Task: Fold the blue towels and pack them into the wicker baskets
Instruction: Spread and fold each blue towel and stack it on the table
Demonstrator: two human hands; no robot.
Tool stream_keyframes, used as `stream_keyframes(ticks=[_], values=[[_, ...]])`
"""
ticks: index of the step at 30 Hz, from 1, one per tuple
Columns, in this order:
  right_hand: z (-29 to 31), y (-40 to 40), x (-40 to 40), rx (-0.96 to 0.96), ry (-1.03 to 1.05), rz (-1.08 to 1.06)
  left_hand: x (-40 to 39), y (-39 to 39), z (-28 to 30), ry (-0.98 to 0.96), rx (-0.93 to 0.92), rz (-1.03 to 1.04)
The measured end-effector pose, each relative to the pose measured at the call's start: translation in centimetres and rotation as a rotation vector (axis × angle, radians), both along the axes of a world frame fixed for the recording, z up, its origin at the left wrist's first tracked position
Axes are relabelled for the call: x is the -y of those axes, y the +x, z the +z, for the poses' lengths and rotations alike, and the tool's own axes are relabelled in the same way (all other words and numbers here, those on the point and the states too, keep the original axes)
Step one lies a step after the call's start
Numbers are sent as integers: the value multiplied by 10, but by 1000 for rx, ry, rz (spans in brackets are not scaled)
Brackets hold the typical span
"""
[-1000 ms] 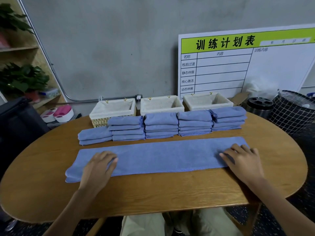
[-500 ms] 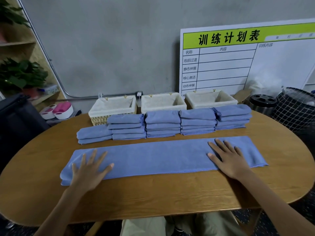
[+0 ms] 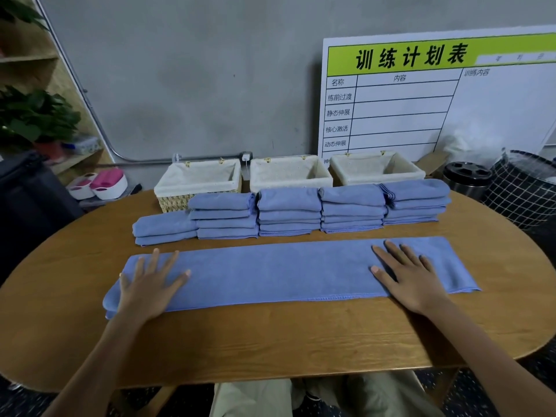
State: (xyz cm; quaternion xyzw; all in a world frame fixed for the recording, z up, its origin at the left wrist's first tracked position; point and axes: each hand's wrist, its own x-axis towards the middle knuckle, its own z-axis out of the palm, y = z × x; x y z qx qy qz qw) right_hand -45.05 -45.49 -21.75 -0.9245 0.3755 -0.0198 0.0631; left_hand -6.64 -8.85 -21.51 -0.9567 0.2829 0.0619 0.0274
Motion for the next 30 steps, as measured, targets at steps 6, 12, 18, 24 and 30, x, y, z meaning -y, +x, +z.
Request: stream_keyframes(ticks=[6,12,18,24,30], values=[[-1,1,0,6,-15,-2,0,-1,-1,-32,-4,-7],[0,1,-1,10,-21,-1,-5,-8,-6,-279,199,-129],[4,0,-2,-6,0,11,1,-12,-3,-394,84,-206],[7,-40,29,4,42,-27,8,-12,2,-205,106,-167],[6,-48,28,-38,62,-55,90,-63,14,-131,237,-357]])
